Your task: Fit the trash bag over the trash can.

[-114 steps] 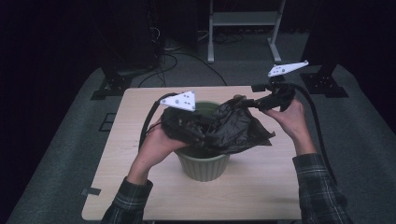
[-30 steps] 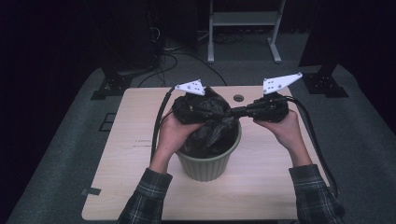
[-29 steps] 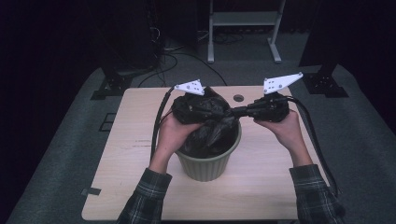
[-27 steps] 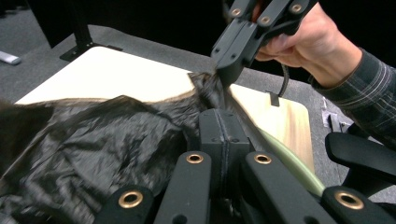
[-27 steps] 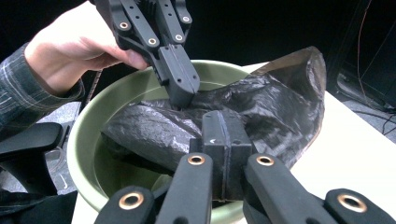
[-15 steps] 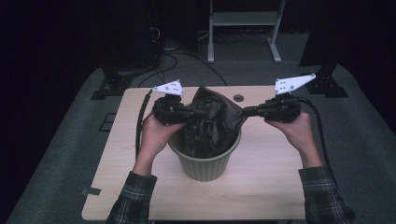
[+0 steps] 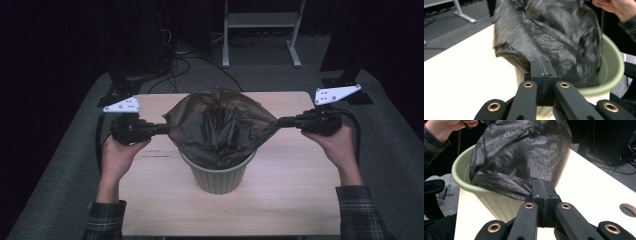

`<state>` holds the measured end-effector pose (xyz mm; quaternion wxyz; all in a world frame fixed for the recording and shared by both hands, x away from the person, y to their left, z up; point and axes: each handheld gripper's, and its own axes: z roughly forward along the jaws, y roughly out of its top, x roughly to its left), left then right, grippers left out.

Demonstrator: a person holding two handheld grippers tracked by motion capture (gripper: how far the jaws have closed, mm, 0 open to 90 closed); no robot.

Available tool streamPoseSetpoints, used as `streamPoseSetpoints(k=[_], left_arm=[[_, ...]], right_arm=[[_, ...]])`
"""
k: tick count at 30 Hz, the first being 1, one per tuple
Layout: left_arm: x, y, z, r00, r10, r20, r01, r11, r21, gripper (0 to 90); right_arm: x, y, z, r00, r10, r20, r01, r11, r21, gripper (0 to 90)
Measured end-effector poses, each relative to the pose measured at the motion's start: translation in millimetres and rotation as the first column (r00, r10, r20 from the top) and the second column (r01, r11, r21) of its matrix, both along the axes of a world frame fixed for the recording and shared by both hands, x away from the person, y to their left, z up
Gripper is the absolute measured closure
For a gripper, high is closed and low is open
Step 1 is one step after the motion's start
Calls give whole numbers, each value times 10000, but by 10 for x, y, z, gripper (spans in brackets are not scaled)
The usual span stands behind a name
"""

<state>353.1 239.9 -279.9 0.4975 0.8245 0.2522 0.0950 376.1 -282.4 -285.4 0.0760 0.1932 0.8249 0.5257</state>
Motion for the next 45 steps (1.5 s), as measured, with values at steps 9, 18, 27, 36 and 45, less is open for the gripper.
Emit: streamPoseSetpoints(k=[9, 18, 27, 36, 45], left_arm=[[-101, 293, -184, 9987, 427, -282, -425, 9991, 67, 900], [-205, 379, -234, 9984, 510, -253, -510, 9987, 0, 900], [-196, 263, -218, 9997, 232, -59, -233, 9997, -68, 900], [-188, 168, -199, 10000, 24, -11, -24, 10000, -71, 900], [-176, 138, -209, 10000, -58, -49, 57, 10000, -60, 900]], right_arm=[[-115, -220, -170, 9989, -406, -244, 405, 9992, -61, 899], [-313, -521, -312, 9946, -938, -453, 926, 9953, -275, 899], [-317, -501, -187, 9964, -838, -129, 844, 9946, 598, 671], [-233, -23, 18, 9985, 203, 504, -241, 9969, 750, 627], [-188, 342, 69, 9931, 991, 626, -1031, 9927, 633, 633]])
